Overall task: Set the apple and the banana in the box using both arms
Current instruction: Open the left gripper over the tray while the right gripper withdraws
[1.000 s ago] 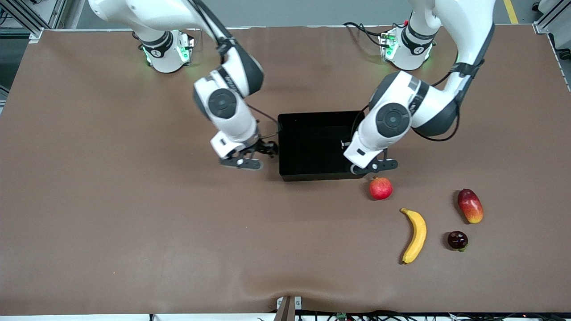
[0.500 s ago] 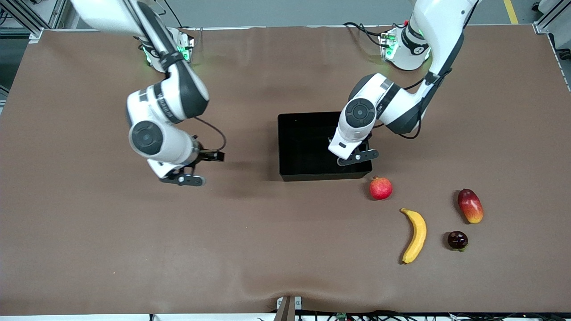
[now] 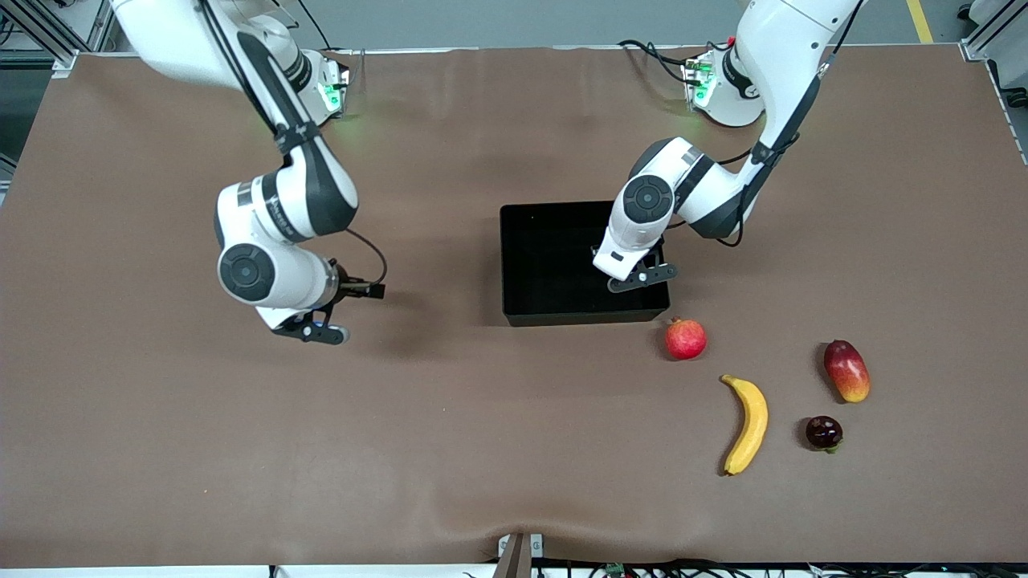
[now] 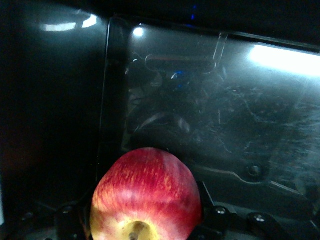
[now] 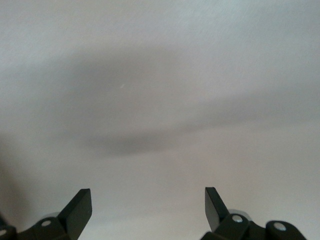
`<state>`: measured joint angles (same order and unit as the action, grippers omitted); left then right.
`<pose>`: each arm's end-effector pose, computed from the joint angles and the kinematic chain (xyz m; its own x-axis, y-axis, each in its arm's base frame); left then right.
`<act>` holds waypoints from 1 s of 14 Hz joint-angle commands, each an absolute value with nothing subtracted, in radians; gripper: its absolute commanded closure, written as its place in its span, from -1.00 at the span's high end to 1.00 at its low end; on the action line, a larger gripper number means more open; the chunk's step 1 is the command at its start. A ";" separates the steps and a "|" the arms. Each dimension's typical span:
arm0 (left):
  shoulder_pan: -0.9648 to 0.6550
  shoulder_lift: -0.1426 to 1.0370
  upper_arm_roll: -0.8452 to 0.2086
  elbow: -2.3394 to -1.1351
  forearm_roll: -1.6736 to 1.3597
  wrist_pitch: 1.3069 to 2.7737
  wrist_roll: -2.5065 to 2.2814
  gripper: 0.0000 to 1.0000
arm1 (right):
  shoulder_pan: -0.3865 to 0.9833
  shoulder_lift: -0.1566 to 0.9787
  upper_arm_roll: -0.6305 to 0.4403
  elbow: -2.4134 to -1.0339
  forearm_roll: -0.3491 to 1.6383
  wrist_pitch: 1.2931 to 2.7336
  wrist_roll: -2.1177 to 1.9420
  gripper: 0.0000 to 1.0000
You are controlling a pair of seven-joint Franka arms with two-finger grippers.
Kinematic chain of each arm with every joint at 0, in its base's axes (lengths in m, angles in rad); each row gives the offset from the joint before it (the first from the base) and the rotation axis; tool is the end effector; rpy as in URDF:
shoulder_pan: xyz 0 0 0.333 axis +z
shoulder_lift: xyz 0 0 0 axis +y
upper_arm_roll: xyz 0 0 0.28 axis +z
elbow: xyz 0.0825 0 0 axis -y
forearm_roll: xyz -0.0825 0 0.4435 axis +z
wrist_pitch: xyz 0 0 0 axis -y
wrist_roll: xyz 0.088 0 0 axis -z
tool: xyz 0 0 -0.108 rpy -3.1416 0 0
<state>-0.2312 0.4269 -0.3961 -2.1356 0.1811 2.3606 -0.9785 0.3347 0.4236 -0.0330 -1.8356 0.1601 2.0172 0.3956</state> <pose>0.4578 -0.3478 0.1235 0.9634 0.2330 -0.1328 0.2212 -0.9703 -0.0980 0.6132 0.2010 0.2110 0.9486 -0.1710 -0.2663 -0.1794 -0.9837 -0.0077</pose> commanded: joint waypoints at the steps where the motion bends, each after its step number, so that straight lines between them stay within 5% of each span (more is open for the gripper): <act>1: -0.232 0.428 -0.400 -2.175 0.210 2.428 -1.017 -1.00 | 0.267 0.413 -0.015 -1.934 0.156 2.150 0.296 1.00; 5: -0.252 0.448 -0.400 -2.174 0.210 2.441 -1.023 -1.00 | 0.197 0.402 -0.015 -2.039 0.156 2.359 0.138 1.00; 6: -0.250 0.449 -0.400 -2.174 0.210 2.439 -1.031 -0.86 | 0.174 0.406 -0.017 -2.046 0.155 2.384 0.106 1.00; 8: -0.250 0.445 -0.400 -2.169 0.210 2.439 -1.031 0.99 | 0.121 0.408 -0.015 -2.068 0.155 2.431 0.033 1.00; 14: -0.249 0.372 -0.402 -2.111 0.209 2.418 -1.071 1.00 | 0.089 0.273 -0.020 -2.348 0.150 2.710 -0.057 1.00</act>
